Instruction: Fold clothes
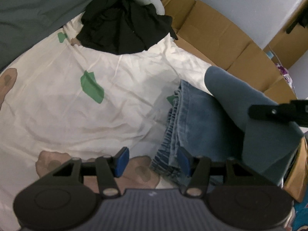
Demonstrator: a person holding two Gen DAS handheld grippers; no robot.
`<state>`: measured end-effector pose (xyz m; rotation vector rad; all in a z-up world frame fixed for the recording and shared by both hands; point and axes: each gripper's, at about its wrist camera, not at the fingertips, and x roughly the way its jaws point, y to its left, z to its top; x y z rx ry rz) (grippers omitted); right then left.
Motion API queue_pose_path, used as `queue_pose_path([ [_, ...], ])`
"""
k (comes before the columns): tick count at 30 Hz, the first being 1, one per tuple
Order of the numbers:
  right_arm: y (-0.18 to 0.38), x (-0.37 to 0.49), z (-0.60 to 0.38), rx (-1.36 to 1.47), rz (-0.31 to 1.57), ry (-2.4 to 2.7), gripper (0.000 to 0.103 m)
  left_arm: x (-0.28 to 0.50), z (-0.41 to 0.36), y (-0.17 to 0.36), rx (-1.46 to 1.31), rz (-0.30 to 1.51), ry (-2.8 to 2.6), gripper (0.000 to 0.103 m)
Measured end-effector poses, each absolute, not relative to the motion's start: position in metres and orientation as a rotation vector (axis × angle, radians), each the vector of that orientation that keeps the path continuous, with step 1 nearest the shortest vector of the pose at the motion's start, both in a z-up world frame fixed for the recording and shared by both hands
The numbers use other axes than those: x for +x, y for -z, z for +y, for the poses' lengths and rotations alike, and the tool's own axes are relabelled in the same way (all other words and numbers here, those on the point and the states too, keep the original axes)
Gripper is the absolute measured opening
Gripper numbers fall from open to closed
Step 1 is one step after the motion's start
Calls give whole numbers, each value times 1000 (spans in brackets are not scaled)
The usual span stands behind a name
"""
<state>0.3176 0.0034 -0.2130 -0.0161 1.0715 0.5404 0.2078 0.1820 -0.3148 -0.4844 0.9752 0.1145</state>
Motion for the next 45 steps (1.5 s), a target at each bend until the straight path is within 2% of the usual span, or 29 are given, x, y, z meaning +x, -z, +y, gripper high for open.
queue_pose_path([
  [12,251,304,35,-87,1127,-632,8,205,192,308,-469,983,-124,59],
  [15,262,302,40,-98,1167,-658,16,204,195,303,-459,977,-129,59],
  [16,263,301,40,-88,1184,-674,24,204,196,301,-455,974,-131,58],
  [17,261,301,38,-57,1200,-704,28,204,198,298,-452,971,-132,58],
  [20,251,300,29,10,1235,-769,32,207,197,295,-440,960,-110,59],
  [32,248,302,-52,116,1208,-537,35,217,165,327,-516,1035,37,64],
  [33,248,302,-61,133,1205,-498,35,216,163,332,-531,1047,43,62],
  [35,246,300,-78,176,1194,-427,35,214,162,342,-576,1065,64,47],
  [36,243,297,-84,179,1177,-394,36,212,163,346,-609,1070,78,33],
  [40,241,283,-108,251,1157,-301,39,208,164,347,-624,1067,89,22],
  [45,246,270,-120,281,1152,-252,39,199,163,331,-593,1038,50,17],
])
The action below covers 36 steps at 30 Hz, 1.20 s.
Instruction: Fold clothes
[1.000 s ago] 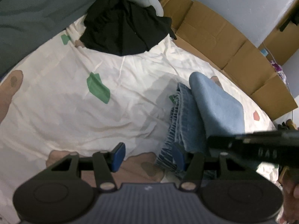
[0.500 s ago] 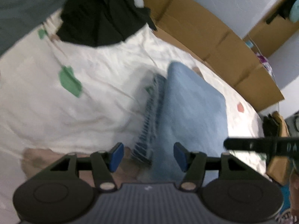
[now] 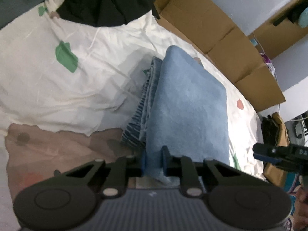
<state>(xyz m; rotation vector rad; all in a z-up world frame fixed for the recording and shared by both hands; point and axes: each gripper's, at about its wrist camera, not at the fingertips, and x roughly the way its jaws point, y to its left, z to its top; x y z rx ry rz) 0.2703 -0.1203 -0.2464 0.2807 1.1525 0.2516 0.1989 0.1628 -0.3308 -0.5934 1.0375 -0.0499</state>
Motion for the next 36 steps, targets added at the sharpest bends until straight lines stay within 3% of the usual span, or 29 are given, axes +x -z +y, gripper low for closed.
queue_pose_path([
  [12,276,262,-141,342,1182,-189,39,196,165,348,-567,1107,60,18],
  [20,303,264,-158,389,1178,-152,39,218,174,319,-434,1055,52,27],
  [25,317,277,-159,394,1161,-135,39,258,178,311,-385,1016,65,48],
  [36,339,322,-147,413,1071,-137,39,354,159,332,-324,960,157,52],
])
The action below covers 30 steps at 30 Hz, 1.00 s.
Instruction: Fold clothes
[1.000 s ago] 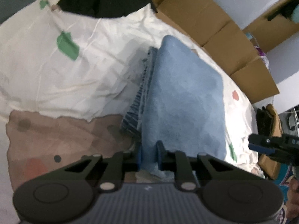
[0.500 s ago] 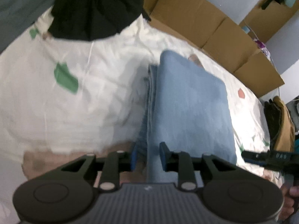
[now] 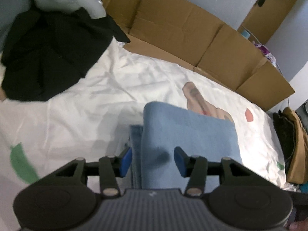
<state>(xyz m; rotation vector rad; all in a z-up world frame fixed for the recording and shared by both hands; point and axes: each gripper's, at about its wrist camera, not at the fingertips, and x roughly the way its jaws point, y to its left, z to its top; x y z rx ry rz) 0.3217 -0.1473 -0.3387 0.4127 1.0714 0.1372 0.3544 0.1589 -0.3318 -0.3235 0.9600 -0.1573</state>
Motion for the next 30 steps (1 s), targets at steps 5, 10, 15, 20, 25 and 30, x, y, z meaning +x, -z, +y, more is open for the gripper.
queue_pose_path([
  [5,340,337,-142,340,1038,-150,39,375,158,343,-342,939,177,52],
  [10,337,351,-144,314,991,-118,39,393,150,349,-324,946,241,52],
  [15,344,370,-144,302,1000,-126,38,395,156,359,-360,941,264,31],
  [20,345,382,-137,277,1007,-154,40,389,167,345,-372,891,284,11],
  [25,341,387,-122,262,989,-213,40,394,171,354,-350,941,262,22],
  [30,350,398,-104,156,997,-240,40,395,172,348,-314,934,183,26],
])
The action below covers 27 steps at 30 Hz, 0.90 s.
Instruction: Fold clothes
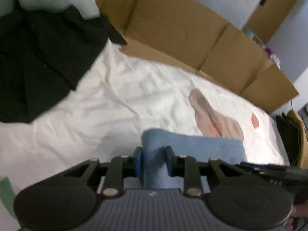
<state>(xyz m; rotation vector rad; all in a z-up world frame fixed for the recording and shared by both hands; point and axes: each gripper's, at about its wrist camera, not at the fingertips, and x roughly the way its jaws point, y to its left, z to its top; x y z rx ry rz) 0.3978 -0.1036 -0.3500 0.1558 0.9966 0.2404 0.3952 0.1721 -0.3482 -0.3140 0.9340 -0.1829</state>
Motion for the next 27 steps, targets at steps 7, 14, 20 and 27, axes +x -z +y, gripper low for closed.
queue_pose_path([
  [7,359,425,-108,181,981,-257,46,379,161,317,-195,926,185,39],
  [14,343,435,-104,171,919,-265,46,363,130,305,-128,889,236,44],
  [20,341,442,-113,158,934,-264,47,378,111,328,-73,912,232,44],
  [27,357,452,-100,14,962,-312,51,391,100,353,32,928,204,48],
])
